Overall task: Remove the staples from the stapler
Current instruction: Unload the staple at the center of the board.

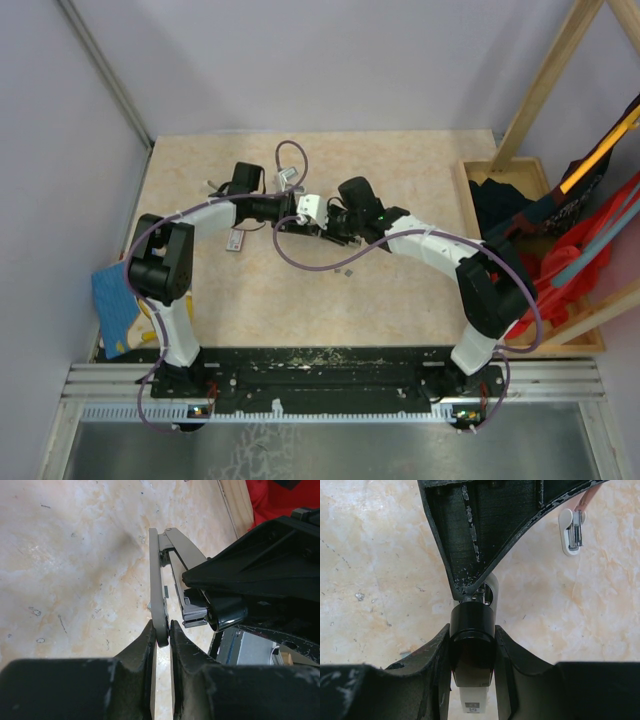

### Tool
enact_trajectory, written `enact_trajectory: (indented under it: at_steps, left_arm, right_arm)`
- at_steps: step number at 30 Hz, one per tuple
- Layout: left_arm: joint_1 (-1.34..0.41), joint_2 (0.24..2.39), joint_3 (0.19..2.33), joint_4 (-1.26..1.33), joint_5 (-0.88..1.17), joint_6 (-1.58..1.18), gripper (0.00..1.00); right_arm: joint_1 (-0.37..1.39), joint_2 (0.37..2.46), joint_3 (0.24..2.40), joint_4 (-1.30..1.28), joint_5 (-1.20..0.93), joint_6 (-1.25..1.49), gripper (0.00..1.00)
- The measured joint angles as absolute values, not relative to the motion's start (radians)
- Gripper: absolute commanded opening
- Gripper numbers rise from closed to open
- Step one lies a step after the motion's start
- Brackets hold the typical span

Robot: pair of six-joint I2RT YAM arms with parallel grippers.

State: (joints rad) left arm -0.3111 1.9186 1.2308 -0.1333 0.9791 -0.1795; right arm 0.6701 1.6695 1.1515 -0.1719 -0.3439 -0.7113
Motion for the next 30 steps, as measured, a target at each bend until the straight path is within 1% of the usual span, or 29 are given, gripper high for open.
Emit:
enact_trajectory:
  at_steps: [7,12,16,17,23,28,30]
  left_arm:
    - [-0.306,1.919,1.219,-0.123,0.981,-0.198,0.00]
    - [-0.294,1.919,1.203,-0.107,0.964,-0.209,0.00]
    - [-0.252,1.937,1.184,-0.109,0.932,-0.211,0.00]
    - [-0.242,1.940,1.180,-0.110,0.930,-0.212,0.02]
    - [-0.234,1.942,1.179,-0.111,0.933,-0.213,0.26]
    - [-0.236,1.942,1.179,-0.102,0.908,-0.204,0.39]
    - [-0.236,1.942,1.179,-0.094,0.900,-0.202,0.42]
  right_arm:
    - [0.672,1.670,1.151,-0.172,-0.344,-0.714,0.00]
    - [0.672,1.668,1.151,-0.172,-0.350,-0.714,0.00]
    - [0.671,1.649,1.151,-0.179,-0.360,-0.717,0.00]
    - [0.671,1.647,1.151,-0.180,-0.361,-0.719,0.00]
    - [0.671,1.647,1.151,-0.185,-0.365,-0.720,0.00]
    - [0.671,1.647,1.152,-0.183,-0.395,-0.696,0.00]
    - [0.672,1.647,1.152,-0.187,-0.410,-0.688,0.00]
